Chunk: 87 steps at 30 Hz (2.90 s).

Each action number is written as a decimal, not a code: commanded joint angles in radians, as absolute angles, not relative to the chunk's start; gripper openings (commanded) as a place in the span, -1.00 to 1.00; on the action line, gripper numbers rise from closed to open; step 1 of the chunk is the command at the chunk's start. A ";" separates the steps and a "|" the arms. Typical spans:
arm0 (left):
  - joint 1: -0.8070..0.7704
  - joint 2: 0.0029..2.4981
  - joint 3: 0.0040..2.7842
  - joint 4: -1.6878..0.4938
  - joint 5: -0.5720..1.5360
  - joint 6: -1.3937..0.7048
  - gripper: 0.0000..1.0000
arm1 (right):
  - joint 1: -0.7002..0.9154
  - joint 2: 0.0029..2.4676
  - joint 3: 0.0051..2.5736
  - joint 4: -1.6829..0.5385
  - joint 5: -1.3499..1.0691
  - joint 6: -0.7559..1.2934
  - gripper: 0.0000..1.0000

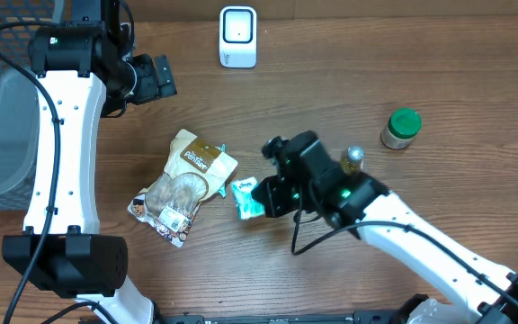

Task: Scan the item barcode
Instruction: 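Lift the Kleenex pack and rotate it with the right gripper, then hold the Kleenex pack against the scanner window with the right gripper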

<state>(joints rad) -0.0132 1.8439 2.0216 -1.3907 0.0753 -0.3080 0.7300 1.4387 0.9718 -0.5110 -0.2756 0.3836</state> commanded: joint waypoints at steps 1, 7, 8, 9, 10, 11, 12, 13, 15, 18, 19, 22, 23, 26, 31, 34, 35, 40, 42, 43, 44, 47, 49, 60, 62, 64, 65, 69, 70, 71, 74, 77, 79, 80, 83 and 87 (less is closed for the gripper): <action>-0.014 1.844 2.024 -1.390 0.078 -0.315 0.99 | 0.774 1.437 0.969 -0.506 -0.051 0.380 -0.93; -0.014 1.844 2.024 -1.390 0.078 -0.315 1.00 | 0.796 1.507 0.969 -0.507 0.014 0.403 -0.93; -0.014 1.844 2.024 -1.390 0.078 -0.315 0.99 | 0.796 1.521 0.969 -0.508 0.019 0.403 -0.93; -0.014 1.844 2.024 -1.390 0.078 -0.315 0.99 | 0.796 1.530 0.969 -0.508 0.024 0.403 -0.93; -0.014 1.844 2.024 -1.390 0.078 -0.315 1.00 | 0.796 1.537 0.969 -0.508 0.026 0.403 -0.92; -0.014 1.844 2.024 -1.390 0.078 -0.315 1.00 | 0.796 1.542 0.969 -0.508 0.026 0.403 -0.92; -0.014 1.844 2.024 -1.390 0.078 -0.315 0.99 | 0.796 1.545 0.969 -0.506 0.028 0.403 -0.93; -0.014 1.844 2.024 -1.390 0.078 -0.315 1.00 | 0.796 1.545 0.969 -0.503 0.044 0.403 -0.93; -0.014 1.844 2.024 -1.390 0.078 -0.315 0.99 | 0.796 1.545 0.974 -0.500 0.072 0.403 -0.93; -0.014 1.844 2.024 -1.390 0.078 -0.315 1.00 | 0.789 1.545 1.011 -0.504 0.100 0.390 -0.93; -0.014 1.844 2.024 -1.390 0.078 -0.315 1.00 | 0.785 1.545 1.034 -0.514 0.101 0.386 -0.93; -0.014 1.844 2.024 -1.390 0.078 -0.315 1.00 | 0.755 1.545 1.161 -0.609 0.099 0.361 -0.93; -0.014 1.844 2.024 -1.390 0.078 -0.315 1.00 | 0.743 1.546 1.215 -0.651 0.100 0.345 -0.93; -0.014 1.844 2.024 -1.390 0.078 -0.315 1.00 | 0.696 1.555 1.434 -0.815 0.101 0.304 -0.93; -0.014 1.844 2.024 -1.390 0.078 -0.315 0.99 | 0.619 1.623 1.871 -1.059 0.112 0.208 -0.93; -0.014 1.844 2.024 -1.390 0.078 -0.315 1.00 | 0.596 1.686 2.063 -1.118 0.181 0.143 -0.93; -0.014 1.844 2.024 -1.390 0.078 -0.315 1.00 | 0.594 1.705 2.098 -1.115 0.209 0.120 -0.93; -0.014 1.844 2.024 -1.390 0.078 -0.315 1.00 | 0.594 1.798 2.115 -0.964 0.335 -0.011 -0.93; -0.014 1.844 2.024 -1.390 0.078 -0.315 0.99 | 0.594 1.848 2.111 -0.890 0.356 -0.095 -0.93; -0.014 1.844 2.024 -1.390 0.078 -0.315 1.00 | 0.594 1.879 2.111 -0.849 0.372 -0.144 -0.93; -0.014 1.844 2.024 -1.390 0.078 -0.315 0.99 | 0.594 1.909 2.111 -0.813 0.388 -0.184 -0.92; -0.014 1.844 2.024 -1.390 0.078 -0.315 1.00 | 0.593 2.008 2.111 -0.692 0.446 -0.334 -0.93; -0.014 1.844 2.024 -1.390 0.078 -0.315 1.00 | 0.593 2.071 2.111 -0.609 0.466 -0.445 -0.93; -0.014 1.844 2.024 -1.390 0.078 -0.315 0.99 | 0.592 2.369 2.111 -0.150 0.482 -0.878 -0.93; -0.014 1.844 2.024 -1.390 0.078 -0.315 1.00 | 0.589 2.402 2.111 -0.102 0.481 -0.924 -0.93; -0.014 1.844 2.024 -1.390 0.078 -0.315 1.00 | 0.583 2.429 2.110 -0.061 0.481 -0.926 -0.93; -0.014 1.844 2.024 -1.390 0.078 -0.315 1.00 | 0.581 2.439 2.111 -0.046 0.482 -0.925 -0.93; -0.014 1.844 2.024 -1.390 0.078 -0.315 0.99 | 0.561 2.466 2.109 -0.021 0.469 -0.925 -0.93; -0.014 1.844 2.024 -1.390 0.078 -0.315 0.99 | 0.555 2.471 2.106 -0.021 0.454 -0.923 -0.93; -0.014 1.844 2.024 -1.390 0.078 -0.315 0.99 | 0.549 2.471 2.105 -0.023 0.439 -0.913 -0.93; -0.014 1.844 2.024 -1.390 0.078 -0.315 1.00 | 0.535 2.471 2.099 -0.026 0.379 -0.883 -0.93; -0.014 1.844 2.024 -1.390 0.078 -0.315 1.00 | 0.534 2.474 2.098 -0.031 0.332 -0.883 -0.93; -0.014 1.844 2.024 -1.390 0.078 -0.315 0.99 | 0.534 2.476 2.098 -0.031 0.315 -0.883 -0.93; -0.014 1.844 2.024 -1.390 0.078 -0.315 0.99 | 0.534 2.480 2.098 -0.031 0.312 -0.883 -0.93; -0.014 1.844 2.024 -1.390 0.078 -0.315 1.00 | 0.534 2.492 2.098 -0.030 0.313 -0.884 -0.93; -0.014 1.844 2.024 -1.390 0.078 -0.315 0.99 | 0.534 2.496 2.098 -0.024 0.313 -0.875 -0.93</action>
<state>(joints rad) -0.0132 1.8439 2.0216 -1.3907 0.0753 -0.3084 0.5304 2.4786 2.1052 -0.0341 0.3283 -0.8928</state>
